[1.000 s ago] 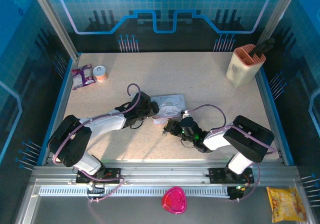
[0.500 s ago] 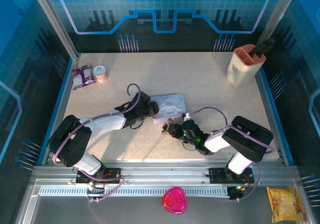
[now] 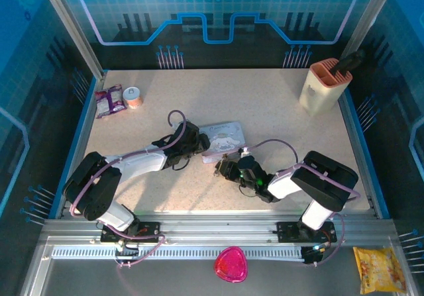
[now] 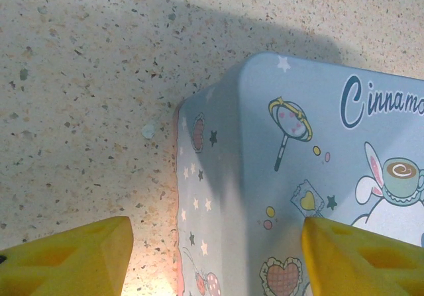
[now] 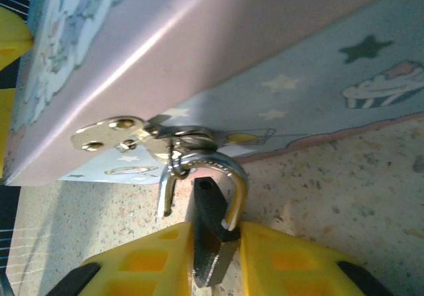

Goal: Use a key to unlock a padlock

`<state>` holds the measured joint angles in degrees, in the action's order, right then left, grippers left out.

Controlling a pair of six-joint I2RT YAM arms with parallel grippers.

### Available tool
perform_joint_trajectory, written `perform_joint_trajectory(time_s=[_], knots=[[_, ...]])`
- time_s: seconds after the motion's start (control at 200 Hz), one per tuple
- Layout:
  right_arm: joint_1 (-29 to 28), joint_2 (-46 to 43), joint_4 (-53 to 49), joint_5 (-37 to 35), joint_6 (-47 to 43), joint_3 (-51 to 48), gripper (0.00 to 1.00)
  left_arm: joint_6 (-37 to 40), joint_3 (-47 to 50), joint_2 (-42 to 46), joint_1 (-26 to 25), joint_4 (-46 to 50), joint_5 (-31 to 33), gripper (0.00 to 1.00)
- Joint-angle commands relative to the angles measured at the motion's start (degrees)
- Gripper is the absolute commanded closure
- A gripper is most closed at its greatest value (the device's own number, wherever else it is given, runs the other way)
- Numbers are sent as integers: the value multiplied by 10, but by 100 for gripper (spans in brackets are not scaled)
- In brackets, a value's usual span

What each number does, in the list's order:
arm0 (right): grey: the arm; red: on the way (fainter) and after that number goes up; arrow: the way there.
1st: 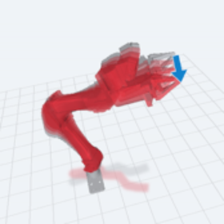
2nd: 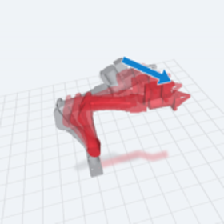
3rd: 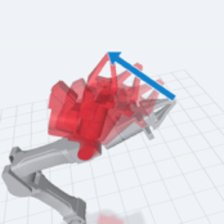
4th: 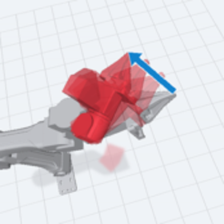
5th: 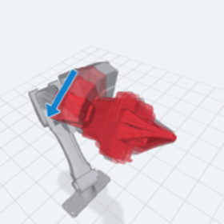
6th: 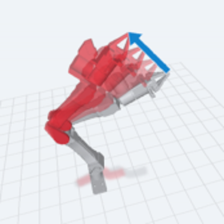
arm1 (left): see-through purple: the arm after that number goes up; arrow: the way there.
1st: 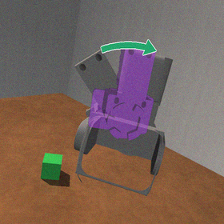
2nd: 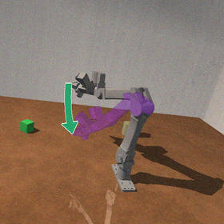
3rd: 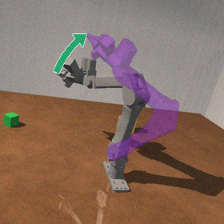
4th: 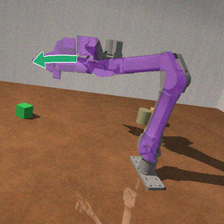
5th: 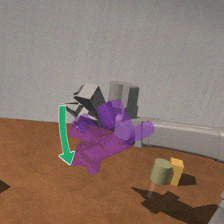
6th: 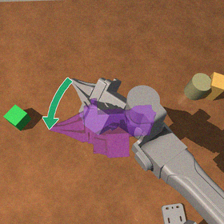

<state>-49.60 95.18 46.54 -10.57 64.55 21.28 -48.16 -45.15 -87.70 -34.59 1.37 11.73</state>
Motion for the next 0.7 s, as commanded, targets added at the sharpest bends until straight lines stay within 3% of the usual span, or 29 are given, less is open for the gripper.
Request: perform_joint_trajectory(time_s=[0.0, 0.695], knots=[[-9, 18, -32, 0, 3, 1, 79, -3, 13, -16, -3, 62, 8, 32], [-5, -14, 65, -45, 56, -39, 99, -11, 20, -13, -4, 58, 9, 32]])
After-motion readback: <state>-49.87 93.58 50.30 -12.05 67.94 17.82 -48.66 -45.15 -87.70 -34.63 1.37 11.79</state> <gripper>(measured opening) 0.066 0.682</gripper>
